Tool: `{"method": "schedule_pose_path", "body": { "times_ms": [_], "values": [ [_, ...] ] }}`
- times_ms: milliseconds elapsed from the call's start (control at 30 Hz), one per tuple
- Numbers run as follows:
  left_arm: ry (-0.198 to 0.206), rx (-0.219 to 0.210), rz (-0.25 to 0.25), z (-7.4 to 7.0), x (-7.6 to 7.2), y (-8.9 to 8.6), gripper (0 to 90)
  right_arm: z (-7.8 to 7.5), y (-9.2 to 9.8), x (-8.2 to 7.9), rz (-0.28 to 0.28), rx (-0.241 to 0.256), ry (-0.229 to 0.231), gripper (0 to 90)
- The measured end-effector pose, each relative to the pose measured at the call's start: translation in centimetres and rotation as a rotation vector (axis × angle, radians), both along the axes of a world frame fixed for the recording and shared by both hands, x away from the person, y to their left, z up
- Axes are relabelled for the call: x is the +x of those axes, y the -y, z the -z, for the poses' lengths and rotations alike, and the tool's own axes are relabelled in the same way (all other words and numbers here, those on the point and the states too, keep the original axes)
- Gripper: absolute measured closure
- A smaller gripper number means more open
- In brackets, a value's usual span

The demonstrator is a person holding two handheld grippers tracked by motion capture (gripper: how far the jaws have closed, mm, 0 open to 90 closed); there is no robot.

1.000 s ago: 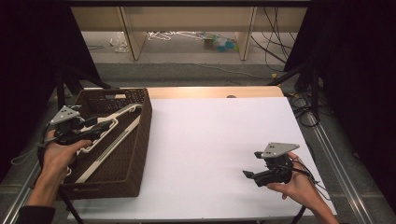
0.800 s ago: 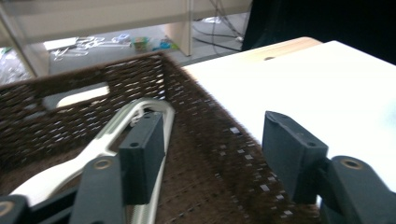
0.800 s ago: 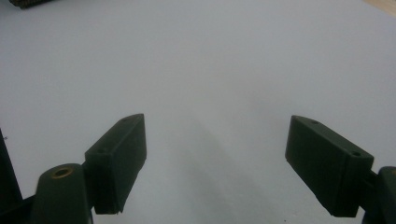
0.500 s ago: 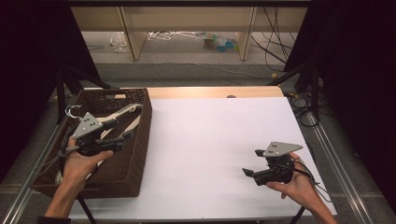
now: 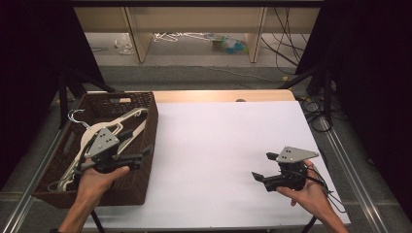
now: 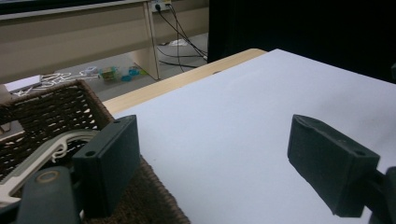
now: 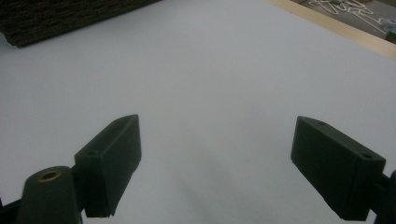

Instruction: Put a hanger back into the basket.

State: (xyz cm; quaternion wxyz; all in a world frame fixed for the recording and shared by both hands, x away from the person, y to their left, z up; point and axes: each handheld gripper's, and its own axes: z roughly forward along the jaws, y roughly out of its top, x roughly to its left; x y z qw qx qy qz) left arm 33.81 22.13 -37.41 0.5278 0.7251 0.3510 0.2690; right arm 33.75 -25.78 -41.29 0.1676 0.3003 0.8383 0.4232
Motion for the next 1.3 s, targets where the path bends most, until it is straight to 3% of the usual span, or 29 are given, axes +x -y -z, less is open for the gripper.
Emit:
{"method": "schedule_pose_path", "body": {
  "times_ms": [133,300,433,700,900,1000,1067,1300],
  "values": [
    [0.01,-0.005,0.028,0.3,-0.4,0.7,16.8,0.1,-0.1,0.1,0.004,0.001,0.014,17.3],
    [0.015,-0.013,0.024,0.3,-1.1,1.3,16.8,0.1,-0.2,0.0,0.005,0.004,0.013,17.3],
    [0.032,0.011,0.028,0.2,-1.8,1.6,16.8,0.1,-0.2,0.0,0.002,0.001,0.016,17.3],
    [0.036,-0.009,0.091,-0.2,-4.0,3.2,16.9,0.0,-0.3,-0.3,0.004,0.0,0.031,17.3],
    [0.023,0.005,0.136,1.2,-5.5,5.0,16.9,-0.1,-0.4,-0.8,0.007,0.015,0.038,17.3],
    [0.027,0.037,0.172,2.0,-6.0,6.0,16.9,0.0,-0.5,-1.0,0.008,0.073,0.029,17.4],
    [0.03,0.053,0.182,2.3,-6.2,6.3,16.9,0.2,-0.6,-1.3,0.007,0.073,0.034,17.4],
    [0.044,0.04,0.16,3.1,-6.3,6.1,16.9,0.5,-0.6,-2.5,0.007,0.094,0.044,17.3]
  ]
}}
